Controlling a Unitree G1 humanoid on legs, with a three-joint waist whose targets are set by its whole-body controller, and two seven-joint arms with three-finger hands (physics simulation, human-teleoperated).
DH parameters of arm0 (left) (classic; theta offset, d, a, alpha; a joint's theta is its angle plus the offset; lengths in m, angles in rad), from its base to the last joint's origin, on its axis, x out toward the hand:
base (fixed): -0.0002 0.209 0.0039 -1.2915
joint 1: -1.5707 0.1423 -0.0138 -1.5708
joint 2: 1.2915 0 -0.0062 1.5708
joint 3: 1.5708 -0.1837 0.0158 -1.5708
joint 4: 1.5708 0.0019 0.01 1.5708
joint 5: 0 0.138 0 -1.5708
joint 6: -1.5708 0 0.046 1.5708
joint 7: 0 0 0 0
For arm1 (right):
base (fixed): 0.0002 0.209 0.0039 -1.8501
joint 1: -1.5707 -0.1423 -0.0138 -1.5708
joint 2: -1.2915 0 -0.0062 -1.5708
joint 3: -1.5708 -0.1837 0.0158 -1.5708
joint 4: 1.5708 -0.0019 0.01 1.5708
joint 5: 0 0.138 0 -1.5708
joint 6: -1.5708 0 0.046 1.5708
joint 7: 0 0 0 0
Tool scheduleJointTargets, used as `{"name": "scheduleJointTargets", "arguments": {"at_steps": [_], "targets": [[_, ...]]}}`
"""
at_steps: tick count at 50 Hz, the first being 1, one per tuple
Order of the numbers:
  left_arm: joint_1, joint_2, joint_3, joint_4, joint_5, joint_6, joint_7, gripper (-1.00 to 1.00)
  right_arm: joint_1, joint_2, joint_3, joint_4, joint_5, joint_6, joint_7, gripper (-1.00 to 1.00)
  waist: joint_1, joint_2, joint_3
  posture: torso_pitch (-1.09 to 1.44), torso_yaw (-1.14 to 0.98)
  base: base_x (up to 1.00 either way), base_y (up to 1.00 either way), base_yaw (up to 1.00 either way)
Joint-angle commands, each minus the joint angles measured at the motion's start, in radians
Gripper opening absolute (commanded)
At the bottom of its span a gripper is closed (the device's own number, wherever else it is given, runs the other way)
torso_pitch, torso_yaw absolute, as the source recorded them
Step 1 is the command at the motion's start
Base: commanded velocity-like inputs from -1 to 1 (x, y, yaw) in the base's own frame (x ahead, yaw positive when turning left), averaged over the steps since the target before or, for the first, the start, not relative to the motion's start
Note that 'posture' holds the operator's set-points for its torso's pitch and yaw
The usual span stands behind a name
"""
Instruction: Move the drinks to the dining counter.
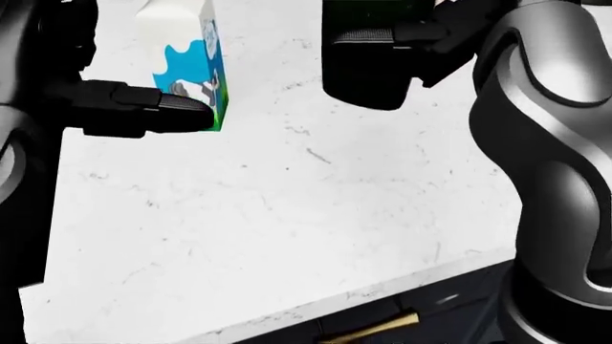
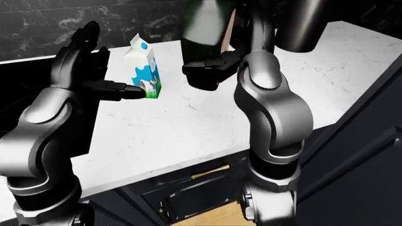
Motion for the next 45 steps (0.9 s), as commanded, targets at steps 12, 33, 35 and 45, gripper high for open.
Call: {"name": "scheduleJointTargets", "arguments": {"at_steps": [12, 33, 35, 45], "targets": [[-0.118, 0.004, 0.036, 0.379, -0.001, -0.270, 0.078, 1.00, -0.045, -0.034, -0.007, -0.040, 0.046, -0.031, -0.025, -1.00, -0.001, -0.001, -0.034, 0.00, 0.00, 0.00, 0.00, 0.00], [-0.227, 0.003, -0.008, 0.803, 0.013, -0.527, 0.121, 1.00, -0.052, -0.029, -0.003, -0.049, 0.053, -0.028, -0.039, -1.00, -0.006, 0.001, -0.042, 0.00, 0.00, 0.00, 0.00, 0.00], [-0.231, 0.000, -0.010, 0.830, 0.017, -0.543, 0.117, 1.00, -0.061, -0.029, -0.005, -0.051, 0.056, -0.020, -0.042, -1.00, -0.006, 0.001, -0.042, 0.00, 0.00, 0.00, 0.00, 0.00], [-0.265, -0.030, -0.028, 0.954, 0.036, -0.615, 0.096, 1.00, -0.056, -0.028, -0.010, -0.050, 0.070, -0.029, -0.055, -1.00, -0.005, -0.001, -0.043, 0.00, 0.00, 0.00, 0.00, 0.00]]}}
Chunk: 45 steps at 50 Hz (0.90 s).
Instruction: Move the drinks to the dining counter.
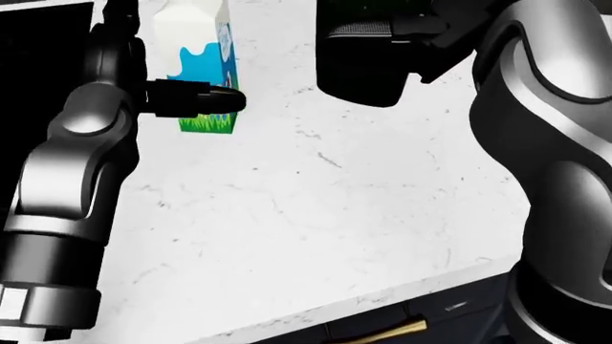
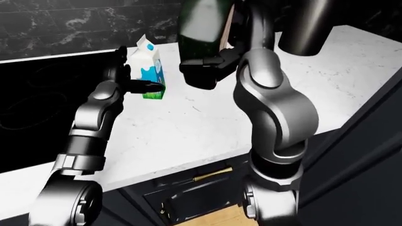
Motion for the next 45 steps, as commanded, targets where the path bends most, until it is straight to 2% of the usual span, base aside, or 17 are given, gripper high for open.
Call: {"name": "scheduleJointTargets", "arguments": {"at_steps": [1, 9, 10, 11, 13, 14, 16, 17, 20, 22, 24, 29, 33, 35, 37, 39, 45], "targets": [[-0.044, 0.006, 0.003, -0.031, 0.008, -0.039, -0.002, 1.00, -0.037, -0.011, -0.012, -0.034, -0.006, -0.048, -0.008, -1.00, 0.000, 0.001, -0.034, 0.00, 0.00, 0.00, 0.00, 0.00], [-0.060, -0.005, 0.005, 0.017, 0.006, -0.070, -0.009, 1.00, -0.035, -0.016, -0.014, -0.033, 0.001, -0.052, -0.017, -1.00, -0.001, -0.001, -0.034, 0.00, 0.00, 0.00, 0.00, 0.00], [-0.062, -0.005, 0.005, 0.022, 0.005, -0.073, -0.009, 0.82, -0.036, -0.016, -0.014, -0.033, 0.002, -0.052, -0.018, -1.00, -0.001, -0.001, -0.034, 0.00, 0.00, 0.00, 0.00, 0.00], [-0.062, -0.005, 0.005, 0.025, 0.004, -0.076, -0.010, 0.75, -0.035, -0.017, -0.014, -0.034, 0.003, -0.051, -0.018, -1.00, -0.001, -0.001, -0.034, 0.00, 0.00, 0.00, 0.00, 0.00], [-0.065, -0.004, 0.004, 0.024, 0.003, -0.078, -0.013, 0.33, -0.032, -0.018, -0.015, -0.036, 0.004, -0.050, -0.020, -1.00, -0.001, -0.001, -0.035, 0.00, 0.00, 0.00, 0.00, 0.00], [-0.065, -0.005, 0.004, 0.021, 0.002, -0.075, -0.013, 0.18, -0.033, -0.018, -0.014, -0.037, 0.005, -0.048, -0.021, -1.00, -0.001, -0.001, -0.035, 0.00, 0.00, 0.00, 0.00, 0.00], [-0.065, -0.005, 0.003, 0.020, 0.002, -0.076, -0.013, 0.10, -0.030, -0.018, -0.013, -0.036, 0.005, -0.050, -0.021, -1.00, -0.001, -0.001, -0.035, 0.00, 0.00, 0.00, 0.00, 0.00], [-0.066, -0.005, 0.004, 0.029, 0.002, -0.084, -0.014, 0.21, -0.027, -0.018, -0.012, -0.037, 0.004, -0.052, -0.020, -1.00, -0.001, -0.001, -0.035, 0.00, 0.00, 0.00, 0.00, 0.00], [-0.066, -0.005, 0.004, 0.033, 0.001, -0.090, -0.014, -0.08, -0.023, -0.017, -0.010, -0.035, 0.001, -0.055, -0.020, -1.00, -0.001, -0.001, -0.035, 0.00, 0.00, 0.00, 0.00, 0.00], [-0.065, -0.004, 0.005, 0.033, 0.000, -0.091, -0.015, -0.67, -0.023, -0.018, -0.010, -0.033, 0.001, -0.057, -0.019, -1.00, -0.001, -0.001, -0.036, 0.00, 0.00, 0.00, 0.00, 0.00], [-0.062, -0.002, 0.006, 0.027, -0.002, -0.090, -0.014, -1.00, -0.022, -0.018, -0.010, -0.033, 0.000, -0.057, -0.018, -1.00, -0.001, -0.001, -0.037, 0.00, 0.00, 0.00, 0.00, 0.00], [-0.032, -0.002, 0.010, -0.031, -0.015, -0.066, -0.014, -1.00, -0.020, -0.016, -0.010, -0.042, -0.001, -0.049, -0.019, -1.00, -0.002, 0.000, -0.037, 0.00, 0.00, 0.00, 0.00, 0.00], [0.005, 0.017, 0.012, -0.286, -0.039, 0.117, -0.023, -1.00, -0.030, -0.024, -0.012, -0.052, 0.000, -0.037, -0.012, -1.00, -0.006, 0.004, -0.037, 0.00, 0.00, 0.00, 0.00, 0.00], [0.015, 0.036, 0.005, -0.450, -0.039, 0.250, -0.045, -1.00, -0.034, -0.030, -0.011, -0.050, -0.003, -0.036, -0.004, -1.00, -0.007, 0.005, -0.034, 0.00, 0.00, 0.00, 0.00, 0.00], [0.003, 0.051, 0.008, -0.539, -0.034, 0.333, -0.061, -1.00, -0.042, -0.031, -0.015, -0.062, 0.002, -0.020, -0.004, -1.00, -0.009, 0.006, -0.030, 0.00, 0.00, 0.00, 0.00, 0.00], [-0.006, 0.051, 0.013, -0.599, -0.032, 0.386, -0.070, -1.00, -0.035, -0.028, -0.008, -0.066, -0.003, -0.026, 0.000, -1.00, -0.008, 0.005, -0.025, 0.00, 0.00, 0.00, 0.00, 0.00], [-0.007, 0.042, 0.010, -0.659, -0.020, 0.433, -0.083, -1.00, -0.025, -0.030, -0.004, -0.077, -0.013, -0.021, 0.013, -1.00, -0.005, 0.007, -0.020, 0.00, 0.00, 0.00, 0.00, 0.00]]}}
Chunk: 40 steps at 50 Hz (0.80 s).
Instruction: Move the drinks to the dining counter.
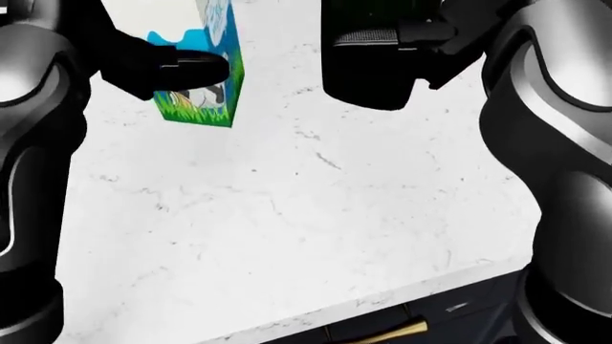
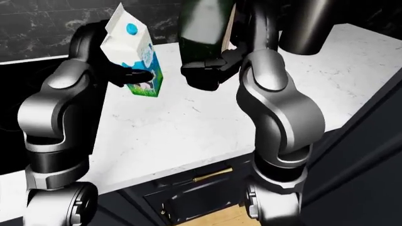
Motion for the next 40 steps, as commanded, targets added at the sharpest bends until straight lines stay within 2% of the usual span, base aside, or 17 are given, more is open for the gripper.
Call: {"name": "scheduleJointTargets", "arguments": {"at_steps": [1, 2, 3, 6, 9, 12, 14, 15, 17, 21, 25, 33, 35, 36, 37, 38, 40], "targets": [[-0.026, 0.004, 0.006, -0.027, 0.008, -0.002, -0.001, -1.00, -0.029, -0.006, -0.008, -0.032, -0.017, -0.048, 0.003, -1.00, 0.000, -0.002, -0.026, 0.00, 0.00, 0.00, 0.00, 0.00], [-0.029, 0.003, 0.006, -0.032, 0.009, 0.004, -0.004, -1.00, -0.024, -0.005, -0.007, -0.028, -0.021, -0.055, 0.007, -1.00, 0.000, -0.002, -0.026, 0.00, 0.00, 0.00, 0.00, 0.00], [-0.029, 0.003, 0.005, -0.036, 0.011, 0.006, -0.008, -1.00, -0.024, -0.004, -0.007, -0.030, -0.024, -0.053, 0.008, -1.00, -0.002, 0.005, -0.045, 0.00, 0.00, -0.05, 0.05, 0.00], [-0.031, 0.003, 0.005, -0.061, 0.016, 0.027, -0.013, -1.00, -0.025, 0.001, -0.008, -0.041, -0.030, -0.042, 0.008, -1.00, -0.006, 0.000, -0.059, 0.00, 0.00, -0.15, 0.13, 0.00], [-0.025, 0.002, 0.011, -0.062, 0.018, 0.023, -0.017, -1.00, -0.024, 0.004, -0.006, -0.038, -0.036, -0.046, 0.012, -1.00, -0.008, -0.001, -0.052, 0.00, 0.00, -0.18, 0.14, 0.00], [-0.027, 0.004, 0.013, -0.062, 0.019, 0.026, -0.018, -1.00, -0.020, 0.009, -0.003, -0.035, -0.041, -0.050, 0.017, -1.00, -0.011, 0.023, -0.052, 0.00, 0.00, -0.18, 0.15, 0.00], [-0.024, 0.004, 0.012, -0.060, 0.020, 0.022, -0.019, -1.00, -0.020, 0.011, -0.002, -0.034, -0.045, -0.049, 0.018, -1.00, -0.013, 0.064, -0.044, 0.00, 0.00, -0.18, 0.14, 0.00], [-0.023, 0.005, 0.012, -0.059, 0.022, 0.021, -0.020, -1.00, -0.022, 0.011, -0.004, -0.037, -0.045, -0.045, 0.020, -1.00, -0.015, 0.050, -0.048, 0.00, 0.00, -0.18, 0.15, 0.00], [-0.021, 0.005, 0.013, -0.060, 0.023, 0.020, -0.020, -1.00, -0.024, 0.009, -0.006, -0.038, -0.046, -0.041, 0.022, -1.00, -0.015, 0.064, -0.055, 0.00, 0.00, -0.18, 0.15, 0.00], [-0.015, 0.000, 0.005, -0.070, 0.027, 0.026, -0.023, -1.00, -0.035, 0.011, -0.012, -0.033, -0.044, -0.036, 0.021, -1.00, -0.014, 0.041, -0.064, 0.00, 0.00, -0.22, 0.15, 0.00], [-0.014, -0.005, 0.010, -0.076, 0.028, 0.032, -0.024, -1.00, -0.022, 0.017, -0.004, -0.034, -0.046, -0.044, 0.023, -1.00, -0.017, 0.031, -0.075, 0.00, 0.00, -0.50, 0.21, 0.00], [-0.014, -0.008, 0.012, -0.081, 0.020, 0.033, -0.021, -1.00, -0.018, 0.018, -0.003, -0.027, -0.052, -0.053, 0.030, -1.00, -0.030, -0.030, -0.055, 0.00, 0.00, -0.80, 0.36, 0.00], [-0.011, -0.007, 0.012, -0.082, 0.019, 0.032, -0.021, -1.00, -0.016, 0.019, -0.002, -0.030, -0.052, -0.052, 0.033, -1.00, -0.037, -0.068, -0.055, 0.00, 0.00, -0.86, 0.38, 0.00], [-0.006, -0.009, 0.013, -0.085, 0.018, 0.031, -0.020, -1.00, -0.014, 0.021, -0.001, -0.032, -0.051, -0.054, 0.035, -1.00, -0.040, -0.061, -0.050, 0.00, 0.00, -0.85, 0.38, 0.00], [0.004, -0.012, 0.015, -0.093, 0.015, 0.029, -0.018, -1.00, -0.011, 0.022, -0.003, -0.034, -0.051, -0.055, 0.036, -1.00, -0.045, -0.065, -0.060, 0.00, 0.00, -0.86, 0.41, 0.00], [0.012, -0.014, 0.019, -0.108, 0.011, 0.037, -0.015, -1.00, 0.000, 0.023, 0.002, -0.037, -0.054, -0.063, 0.038, -1.00, -0.050, -0.081, -0.083, 0.00, 0.00, -0.85, 0.45, 0.00], [0.019, -0.011, 0.023, -0.119, 0.003, 0.044, -0.012, -1.00, 0.025, 0.037, 0.018, -0.049, -0.054, -0.069, 0.049, -1.00, -0.054, -0.085, -0.075, 0.00, 0.00, -0.75, 0.62, 0.00]]}}
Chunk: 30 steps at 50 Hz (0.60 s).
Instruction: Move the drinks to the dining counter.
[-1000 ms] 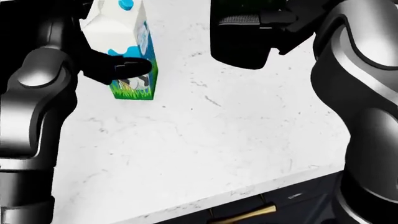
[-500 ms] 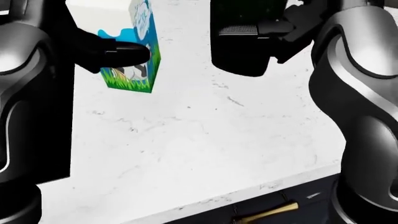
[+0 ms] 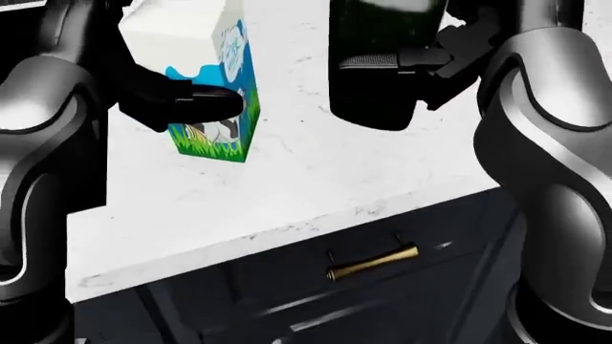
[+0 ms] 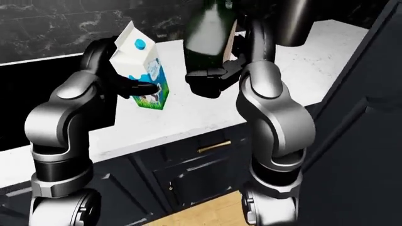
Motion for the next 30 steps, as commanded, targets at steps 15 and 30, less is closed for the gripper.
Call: {"name": "scheduleJointTargets", "arguments": {"at_steps": [15, 30], "targets": [[-0.029, 0.034, 0.034, -0.069, -0.007, -0.049, 0.011, -1.00, -0.026, 0.032, 0.035, -0.052, -0.017, -0.072, 0.054, -1.00, 0.080, 0.137, 0.008, 0.00, 0.00, -0.23, 0.45, 0.53], [-0.011, 0.047, 0.038, -0.078, 0.003, -0.063, 0.007, -1.00, -0.010, 0.049, 0.044, -0.056, -0.043, -0.070, 0.074, -1.00, 0.090, 0.027, 0.013, 0.00, 0.00, 0.00, 0.00, 1.00]]}}
